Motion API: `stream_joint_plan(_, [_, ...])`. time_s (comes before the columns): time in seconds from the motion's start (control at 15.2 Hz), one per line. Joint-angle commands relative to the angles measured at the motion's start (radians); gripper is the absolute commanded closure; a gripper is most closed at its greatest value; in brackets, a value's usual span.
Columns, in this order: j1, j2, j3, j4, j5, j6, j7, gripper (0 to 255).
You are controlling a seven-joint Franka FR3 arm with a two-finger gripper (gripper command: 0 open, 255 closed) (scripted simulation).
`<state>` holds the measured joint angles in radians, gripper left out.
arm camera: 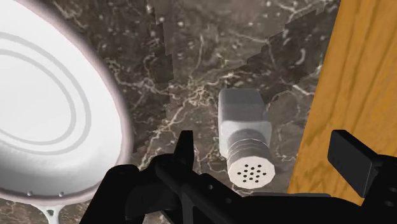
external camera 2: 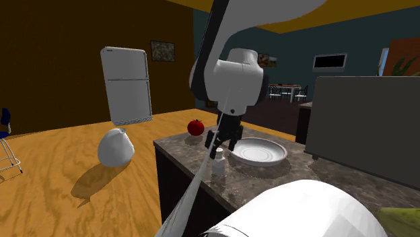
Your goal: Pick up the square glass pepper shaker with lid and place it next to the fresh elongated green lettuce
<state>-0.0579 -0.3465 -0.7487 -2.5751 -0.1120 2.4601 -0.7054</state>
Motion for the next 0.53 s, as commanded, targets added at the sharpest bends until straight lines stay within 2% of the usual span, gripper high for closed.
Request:
stream_joint_plan(0.0, [0.021, 0.037, -0.027, 0.000, 0.028, 0.036, -0.028, 0])
stream_joint_plan(0.26, [0.064, 0.098, -0.063, -0.010, 0.085, 0.099, -0.070, 0])
stream_joint_plan(0.46, [0.070, 0.108, -0.068, -0.012, 0.096, 0.108, -0.077, 0])
